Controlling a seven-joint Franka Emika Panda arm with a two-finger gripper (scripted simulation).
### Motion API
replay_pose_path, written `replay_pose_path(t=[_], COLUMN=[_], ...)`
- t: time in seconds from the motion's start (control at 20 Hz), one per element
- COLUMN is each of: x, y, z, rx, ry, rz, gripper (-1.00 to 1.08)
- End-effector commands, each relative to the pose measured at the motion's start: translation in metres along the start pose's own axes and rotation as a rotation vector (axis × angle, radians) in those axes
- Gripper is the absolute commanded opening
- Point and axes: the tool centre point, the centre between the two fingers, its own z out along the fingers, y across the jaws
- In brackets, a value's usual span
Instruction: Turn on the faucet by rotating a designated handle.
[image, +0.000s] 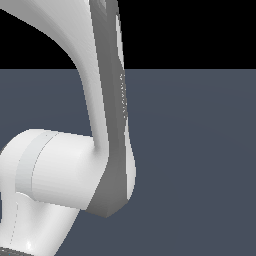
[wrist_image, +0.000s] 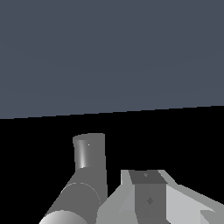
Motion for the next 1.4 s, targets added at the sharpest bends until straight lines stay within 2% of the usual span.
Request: replay_pose_path(t=[0.0, 0.3, 0.7, 1.35], x=[0.004, 0.008, 0.009, -0.032], y=[-0.003, -0.008, -0.008, 0.009], z=[0.003, 0.008, 0.009, 0.008], rx=[-0.021, -0.048, -0.053, -0.053], ry=[-0.002, -0.005, -0.006, -0.006], rz=[-0.024, -0.056, -0.062, -0.062], gripper=[-1.0, -1.0, -1.0, -1.0])
